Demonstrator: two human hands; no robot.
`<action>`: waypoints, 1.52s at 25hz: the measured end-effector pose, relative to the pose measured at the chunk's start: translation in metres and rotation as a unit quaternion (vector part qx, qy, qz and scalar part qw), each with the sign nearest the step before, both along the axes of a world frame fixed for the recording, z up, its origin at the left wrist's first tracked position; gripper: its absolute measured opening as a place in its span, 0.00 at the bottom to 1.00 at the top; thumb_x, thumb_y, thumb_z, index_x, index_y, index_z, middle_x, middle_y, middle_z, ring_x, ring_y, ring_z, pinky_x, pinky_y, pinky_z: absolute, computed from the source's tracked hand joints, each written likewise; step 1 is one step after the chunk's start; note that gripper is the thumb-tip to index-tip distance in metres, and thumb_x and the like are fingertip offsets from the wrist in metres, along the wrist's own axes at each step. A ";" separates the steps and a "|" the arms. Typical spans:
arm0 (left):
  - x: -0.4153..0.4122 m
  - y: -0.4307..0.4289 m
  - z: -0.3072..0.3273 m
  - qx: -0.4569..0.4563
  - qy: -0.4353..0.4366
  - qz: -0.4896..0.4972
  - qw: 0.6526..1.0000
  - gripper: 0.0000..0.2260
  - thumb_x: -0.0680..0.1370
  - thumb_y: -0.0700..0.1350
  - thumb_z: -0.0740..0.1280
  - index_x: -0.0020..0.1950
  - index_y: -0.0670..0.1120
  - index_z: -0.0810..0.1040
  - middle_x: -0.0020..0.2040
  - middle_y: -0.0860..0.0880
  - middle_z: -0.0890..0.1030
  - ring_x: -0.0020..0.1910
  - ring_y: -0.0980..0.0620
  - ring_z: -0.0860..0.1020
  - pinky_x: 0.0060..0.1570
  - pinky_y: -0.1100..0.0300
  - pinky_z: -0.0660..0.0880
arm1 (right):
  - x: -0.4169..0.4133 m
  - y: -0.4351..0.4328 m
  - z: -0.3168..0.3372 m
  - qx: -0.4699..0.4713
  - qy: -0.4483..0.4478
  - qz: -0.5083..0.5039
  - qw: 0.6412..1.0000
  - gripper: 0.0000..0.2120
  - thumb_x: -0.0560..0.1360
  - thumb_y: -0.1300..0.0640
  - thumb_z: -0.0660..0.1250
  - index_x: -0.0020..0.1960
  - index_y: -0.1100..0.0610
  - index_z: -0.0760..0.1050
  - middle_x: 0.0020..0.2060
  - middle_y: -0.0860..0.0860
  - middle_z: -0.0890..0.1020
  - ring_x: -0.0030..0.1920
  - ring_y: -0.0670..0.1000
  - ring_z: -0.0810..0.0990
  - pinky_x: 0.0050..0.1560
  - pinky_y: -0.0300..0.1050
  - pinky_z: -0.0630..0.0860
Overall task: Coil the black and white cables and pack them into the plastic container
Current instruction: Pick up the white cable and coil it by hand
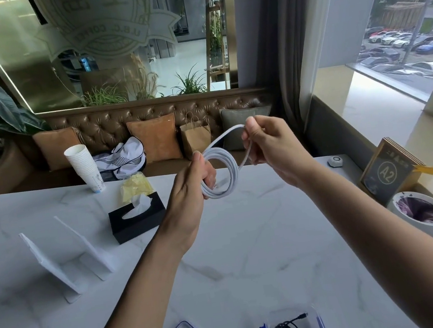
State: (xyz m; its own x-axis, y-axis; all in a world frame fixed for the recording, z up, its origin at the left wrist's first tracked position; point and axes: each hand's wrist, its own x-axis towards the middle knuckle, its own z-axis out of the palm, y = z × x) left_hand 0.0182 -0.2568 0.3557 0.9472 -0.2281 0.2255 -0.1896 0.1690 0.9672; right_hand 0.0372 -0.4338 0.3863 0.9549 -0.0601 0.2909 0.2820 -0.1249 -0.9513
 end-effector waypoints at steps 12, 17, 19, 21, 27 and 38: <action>-0.003 -0.003 0.006 -0.075 0.059 0.022 0.995 0.16 0.81 0.56 0.60 0.49 0.47 0.80 0.42 0.51 0.82 0.43 0.54 0.81 0.52 0.55 0.76 | -0.002 0.017 0.000 0.252 0.146 0.207 0.934 0.16 0.85 0.56 0.52 0.45 0.62 0.73 0.32 0.52 0.73 0.28 0.45 0.70 0.30 0.34 0.75; -0.009 -0.007 0.002 0.098 -0.047 0.078 0.991 0.17 0.83 0.53 0.53 0.41 0.47 0.74 0.36 0.47 0.72 0.37 0.59 0.75 0.41 0.72 0.70 | -0.016 0.027 -0.008 0.185 0.201 0.156 0.949 0.13 0.84 0.53 0.56 0.52 0.59 0.76 0.32 0.51 0.77 0.33 0.48 0.76 0.36 0.40 0.78; -0.013 -0.009 0.003 0.128 -0.069 0.104 0.984 0.15 0.84 0.49 0.53 0.41 0.52 0.74 0.36 0.53 0.74 0.36 0.67 0.75 0.39 0.76 0.68 | -0.020 0.028 -0.008 0.141 0.213 0.137 0.957 0.15 0.84 0.49 0.56 0.52 0.56 0.77 0.33 0.50 0.76 0.34 0.49 0.75 0.39 0.43 0.75; -0.012 -0.009 0.003 0.152 -0.097 0.112 0.977 0.14 0.84 0.47 0.53 0.42 0.55 0.74 0.37 0.57 0.76 0.37 0.70 0.75 0.40 0.76 0.68 | -0.025 0.030 -0.006 0.119 0.231 0.138 0.956 0.18 0.82 0.44 0.56 0.51 0.55 0.79 0.33 0.50 0.75 0.35 0.48 0.74 0.43 0.45 0.74; 0.001 -0.007 -0.002 0.168 -0.089 0.095 0.977 0.14 0.84 0.50 0.53 0.47 0.54 0.77 0.38 0.55 0.78 0.37 0.66 0.76 0.41 0.70 0.71 | -0.036 0.026 -0.002 0.049 0.194 0.249 0.948 0.16 0.76 0.69 0.68 0.63 0.64 0.72 0.41 0.56 0.74 0.44 0.51 0.77 0.56 0.53 0.81; 0.016 0.020 -0.007 0.139 -0.018 0.124 0.982 0.18 0.83 0.56 0.54 0.41 0.47 0.74 0.37 0.44 0.71 0.34 0.48 0.69 0.39 0.51 0.69 | -0.029 -0.019 0.007 -0.229 0.165 0.067 0.957 0.12 0.77 0.76 0.60 0.54 0.68 0.79 0.39 0.58 0.85 0.43 0.55 0.88 0.38 0.46 0.84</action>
